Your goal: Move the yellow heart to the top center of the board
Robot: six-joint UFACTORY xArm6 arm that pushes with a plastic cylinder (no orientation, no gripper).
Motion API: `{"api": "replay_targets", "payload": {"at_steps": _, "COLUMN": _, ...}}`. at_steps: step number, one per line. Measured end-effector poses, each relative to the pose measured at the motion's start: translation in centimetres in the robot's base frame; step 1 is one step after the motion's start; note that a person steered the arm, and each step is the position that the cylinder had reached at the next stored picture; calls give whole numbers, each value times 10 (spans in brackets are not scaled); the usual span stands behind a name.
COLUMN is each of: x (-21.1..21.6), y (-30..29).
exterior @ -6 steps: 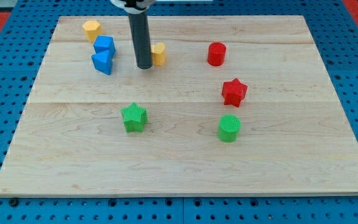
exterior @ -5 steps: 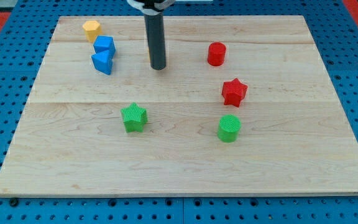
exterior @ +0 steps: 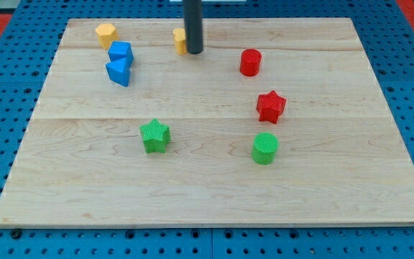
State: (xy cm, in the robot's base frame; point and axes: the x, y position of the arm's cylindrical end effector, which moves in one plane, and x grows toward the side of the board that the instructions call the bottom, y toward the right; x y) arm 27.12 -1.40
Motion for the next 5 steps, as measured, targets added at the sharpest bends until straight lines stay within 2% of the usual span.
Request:
{"api": "replay_targets", "payload": {"at_steps": 1, "x": 31, "y": -49}}
{"api": "replay_targets", "payload": {"at_steps": 2, "x": 13, "y": -103}}
{"api": "replay_targets", "payload": {"at_steps": 3, "x": 3, "y": -41}}
{"api": "replay_targets", "payload": {"at_steps": 5, "x": -25, "y": -25}}
